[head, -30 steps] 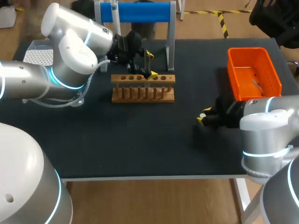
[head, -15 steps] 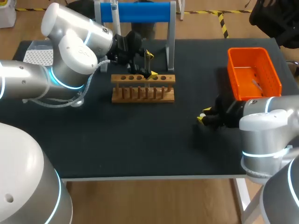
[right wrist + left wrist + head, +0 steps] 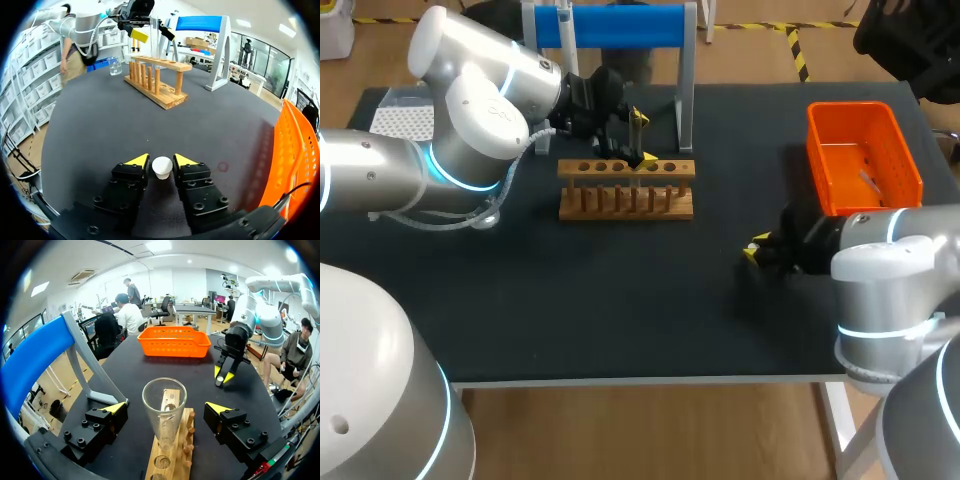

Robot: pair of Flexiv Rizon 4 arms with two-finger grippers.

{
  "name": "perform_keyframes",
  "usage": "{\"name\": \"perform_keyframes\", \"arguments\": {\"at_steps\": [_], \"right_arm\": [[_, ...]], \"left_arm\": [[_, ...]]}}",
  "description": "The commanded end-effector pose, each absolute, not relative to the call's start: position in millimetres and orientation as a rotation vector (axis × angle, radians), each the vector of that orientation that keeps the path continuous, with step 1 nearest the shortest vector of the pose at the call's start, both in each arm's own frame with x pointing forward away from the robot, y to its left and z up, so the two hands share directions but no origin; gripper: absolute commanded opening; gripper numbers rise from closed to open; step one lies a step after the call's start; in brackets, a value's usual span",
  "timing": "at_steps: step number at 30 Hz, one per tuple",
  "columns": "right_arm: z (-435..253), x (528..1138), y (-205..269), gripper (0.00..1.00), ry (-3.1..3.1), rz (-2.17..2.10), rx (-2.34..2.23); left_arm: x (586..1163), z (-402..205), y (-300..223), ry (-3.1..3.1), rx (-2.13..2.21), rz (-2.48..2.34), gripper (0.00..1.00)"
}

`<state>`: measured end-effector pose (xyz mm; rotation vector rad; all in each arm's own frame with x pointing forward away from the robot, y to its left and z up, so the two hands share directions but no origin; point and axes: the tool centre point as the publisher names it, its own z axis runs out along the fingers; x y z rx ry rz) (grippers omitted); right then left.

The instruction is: Invert the test tube, pick up the pipette, mount the tip to pipette, aspirate from beaker and dispense into the tube, eject the tip, return the pipette, and cap with the stopper.

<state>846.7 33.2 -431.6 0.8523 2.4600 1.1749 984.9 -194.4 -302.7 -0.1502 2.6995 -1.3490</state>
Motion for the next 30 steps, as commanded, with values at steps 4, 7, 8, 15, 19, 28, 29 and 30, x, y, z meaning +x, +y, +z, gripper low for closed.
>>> {"name": "perform_keyframes", "arguments": {"at_steps": [4,7,8,15,19,28,29,30], "right_arm": [[-433,847,34,0.0,2.464,1.169,0.852],[-433,847,34,0.0,2.465,1.17,0.852],[-432,847,34,0.0,2.464,1.171,0.851],[-425,847,36,0.0,2.465,1.18,0.843],[-419,848,37,0.0,2.464,1.192,0.83],[-403,856,45,0.0,2.524,1.204,0.746],[-400,858,45,0.0,2.526,1.206,0.741],[-397,860,46,0.0,2.532,1.206,0.729]], "left_arm": [[986,-303,-194,2.7,-0.147,-1.351,1.0],[986,-303,-194,2.7,-0.147,-1.351,1.0],[986,-303,-194,2.7,-0.147,-1.351,1.0],[986,-303,-194,2.7,-0.147,-1.351,1.0],[986,-303,-194,2.7,-0.147,-1.351,1.0],[986,-303,-194,2.7,-0.147,-1.351,1.0],[986,-303,-194,2.7,-0.147,-1.351,1.0],[986,-303,-194,2.7,-0.147,-1.351,1.0]]}}
